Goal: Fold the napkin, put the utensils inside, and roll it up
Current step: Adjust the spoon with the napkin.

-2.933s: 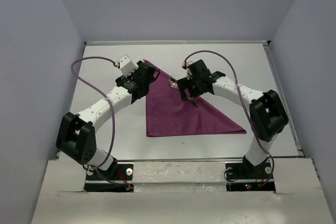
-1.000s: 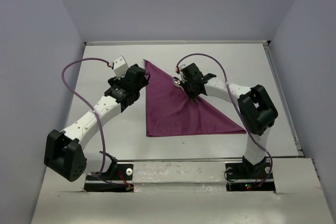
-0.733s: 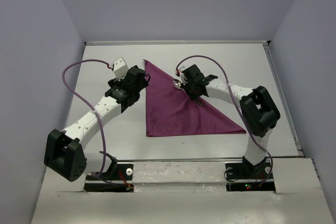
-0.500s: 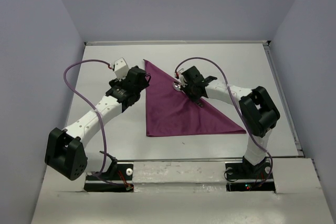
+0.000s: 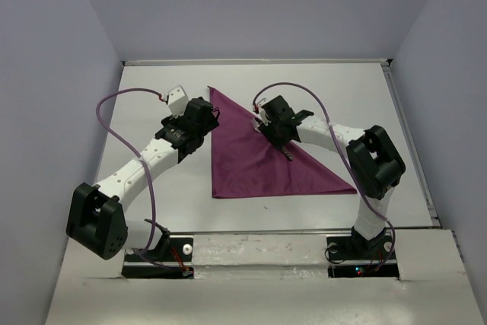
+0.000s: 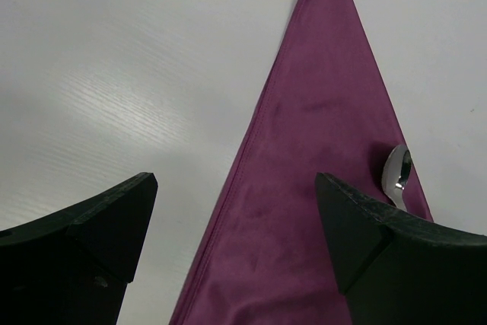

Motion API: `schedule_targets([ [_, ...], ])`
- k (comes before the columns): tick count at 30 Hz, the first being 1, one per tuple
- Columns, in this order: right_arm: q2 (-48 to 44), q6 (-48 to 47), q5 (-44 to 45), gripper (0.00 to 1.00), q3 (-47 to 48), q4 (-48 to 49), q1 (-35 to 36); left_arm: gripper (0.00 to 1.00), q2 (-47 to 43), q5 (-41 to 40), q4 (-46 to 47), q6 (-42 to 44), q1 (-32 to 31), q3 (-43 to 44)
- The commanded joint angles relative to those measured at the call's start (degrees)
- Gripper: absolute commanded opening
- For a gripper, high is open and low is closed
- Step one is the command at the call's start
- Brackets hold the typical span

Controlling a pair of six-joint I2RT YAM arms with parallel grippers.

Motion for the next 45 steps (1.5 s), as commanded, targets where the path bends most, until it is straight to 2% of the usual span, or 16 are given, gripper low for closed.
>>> schedule_targets([
  [1, -1.0, 0.8, 2.5, 0.52, 2.8, 1.2, 0.5, 0.99, -0.9, -1.3, 1.1, -0.4, 0.3, -1.3],
  [16, -10.6, 8.5, 8.1, 0.7, -0.5, 1.0, 1.1, 0.99, -1.9, -2.9, 2.1, 1.1, 0.3, -1.4],
  [19, -12.7, 10.0, 8.7, 0.78, -2.3, 1.2, 1.1, 0.99, -1.0, -3.4, 2.0, 1.7, 0.4, -0.6],
  [20, -13.1, 12.2, 8.8, 0.85, -2.6, 1.2, 1.1, 0.99, -0.7, -3.4, 2.0, 1.7, 0.4, -0.4],
  [27, -14.8, 13.1, 8.5, 1.0, -4.8, 1.5, 1.1, 0.99, -0.2, -4.4, 1.1, 0.6, 1.1, 0.6],
  [41, -13.2, 15.7, 0.4, 0.99, -4.0, 5.5, 1.1, 0.99, -1.3, -4.0, 0.5, 1.0, 1.9, -0.5],
  [44, -10.1, 15.3, -1.7, 0.93, -1.9, 5.4, 1.1, 0.99, -1.3, -4.6, -0.2, 1.0, 1.9, -0.2],
  [45, -9.3, 15.1, -2.1, 0.87, -1.5, 5.4, 1.1, 0.99, -1.2, -4.9, -0.3, 1.1, 1.9, -0.1],
])
